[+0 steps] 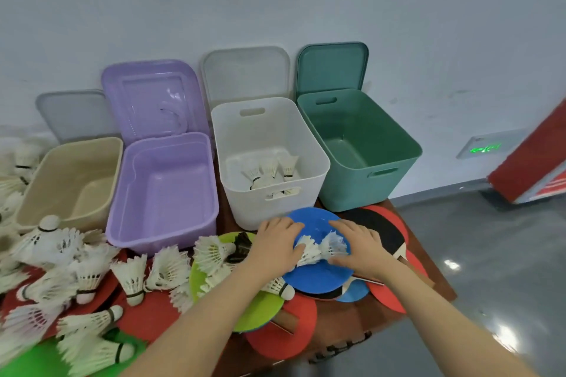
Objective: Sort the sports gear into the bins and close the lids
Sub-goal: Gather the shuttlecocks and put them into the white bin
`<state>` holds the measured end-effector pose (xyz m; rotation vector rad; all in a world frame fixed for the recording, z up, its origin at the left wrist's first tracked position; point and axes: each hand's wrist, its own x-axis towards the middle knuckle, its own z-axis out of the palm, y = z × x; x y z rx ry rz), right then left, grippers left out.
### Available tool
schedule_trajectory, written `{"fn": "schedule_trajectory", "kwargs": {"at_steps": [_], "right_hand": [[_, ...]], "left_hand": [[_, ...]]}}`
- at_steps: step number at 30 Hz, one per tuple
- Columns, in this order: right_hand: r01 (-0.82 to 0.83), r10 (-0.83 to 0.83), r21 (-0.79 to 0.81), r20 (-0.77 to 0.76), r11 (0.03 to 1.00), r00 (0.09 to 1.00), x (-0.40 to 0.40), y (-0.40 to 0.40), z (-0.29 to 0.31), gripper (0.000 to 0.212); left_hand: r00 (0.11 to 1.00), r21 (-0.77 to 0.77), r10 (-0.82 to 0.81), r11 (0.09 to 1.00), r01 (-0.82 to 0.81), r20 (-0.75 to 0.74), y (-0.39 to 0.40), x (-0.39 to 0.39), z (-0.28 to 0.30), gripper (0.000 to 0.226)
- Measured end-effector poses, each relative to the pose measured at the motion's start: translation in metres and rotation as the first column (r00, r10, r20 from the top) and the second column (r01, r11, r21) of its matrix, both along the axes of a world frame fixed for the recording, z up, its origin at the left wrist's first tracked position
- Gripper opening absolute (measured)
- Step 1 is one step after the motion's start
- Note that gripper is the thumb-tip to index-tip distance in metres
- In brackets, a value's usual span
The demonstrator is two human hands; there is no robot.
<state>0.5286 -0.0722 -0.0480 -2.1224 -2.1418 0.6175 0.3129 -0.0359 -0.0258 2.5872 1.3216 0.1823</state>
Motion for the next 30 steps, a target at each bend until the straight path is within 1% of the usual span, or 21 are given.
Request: {"fn": "schedule_trajectory", "kwargs": {"at_steps": [2,5,7,10,13,16,19,21,24,27,28,30], "right_hand": [[-0.057,0.056,-0.013,-0.023,0.998,0.998,0.001,0.002,-0.012,0.084],[-0.122,0.125,0.068,-0.047,0.99,0.991,0.001,0.004,-0.022,0.069],[-0.127,0.139,0.143,-0.077,0.982,0.987,0.008,0.006,-0.022,0.059],[-0.105,0.137,0.215,-0.139,0.971,0.981,0.021,0.006,-0.022,0.056],[-0.07,0.129,0.287,-0.192,0.955,0.973,0.03,0.001,-0.023,0.059],[-0.053,0.153,0.412,-0.214,0.91,0.965,0.033,-0.003,-0.018,0.058],[-0.022,0.164,0.495,-0.244,0.869,0.956,0.028,-0.004,0.0,0.056],[-0.019,0.189,0.574,-0.239,0.819,0.953,0.022,-0.001,0.016,0.054],[0.023,0.204,0.675,-0.255,0.738,0.945,0.011,0.008,0.044,0.052],[0.049,0.218,0.724,-0.272,0.688,0.937,-0.001,0.025,0.071,0.052],[0.056,0.217,0.726,-0.278,0.686,0.936,-0.005,0.032,0.079,0.053],[0.082,0.189,0.699,-0.301,0.71,0.935,-0.012,0.05,0.09,0.054]], "left_hand": [[0.995,-0.091,0.017,0.996,-0.026,-0.098,-0.001,0.009,-0.014,0.058],[0.983,-0.176,0.044,0.981,-0.076,-0.179,-0.002,0.021,-0.032,0.067],[0.978,-0.202,0.072,0.973,-0.112,-0.194,-0.003,0.028,-0.041,0.068],[0.978,-0.208,0.12,0.966,-0.155,-0.172,-0.004,0.035,-0.051,0.066],[0.984,-0.179,0.151,0.97,-0.166,-0.098,-0.006,0.039,-0.054,0.065],[0.99,-0.098,0.135,0.987,-0.131,0.04,-0.008,0.034,-0.052,0.062],[0.981,0.055,0.1,0.992,-0.111,0.166,-0.008,0.023,-0.037,0.061],[0.971,0.171,0.064,0.98,-0.106,0.23,-0.004,0.017,-0.021,0.059],[0.956,0.298,0.014,0.949,-0.106,0.294,0.006,0.01,0.012,0.055],[0.924,0.345,0.043,0.92,-0.184,0.379,0.019,0.003,0.044,0.054],[0.907,0.345,0.066,0.912,-0.224,0.415,0.024,0.0,0.053,0.054],[0.874,0.333,0.116,0.894,-0.299,0.472,0.037,-0.004,0.068,0.055]]}}
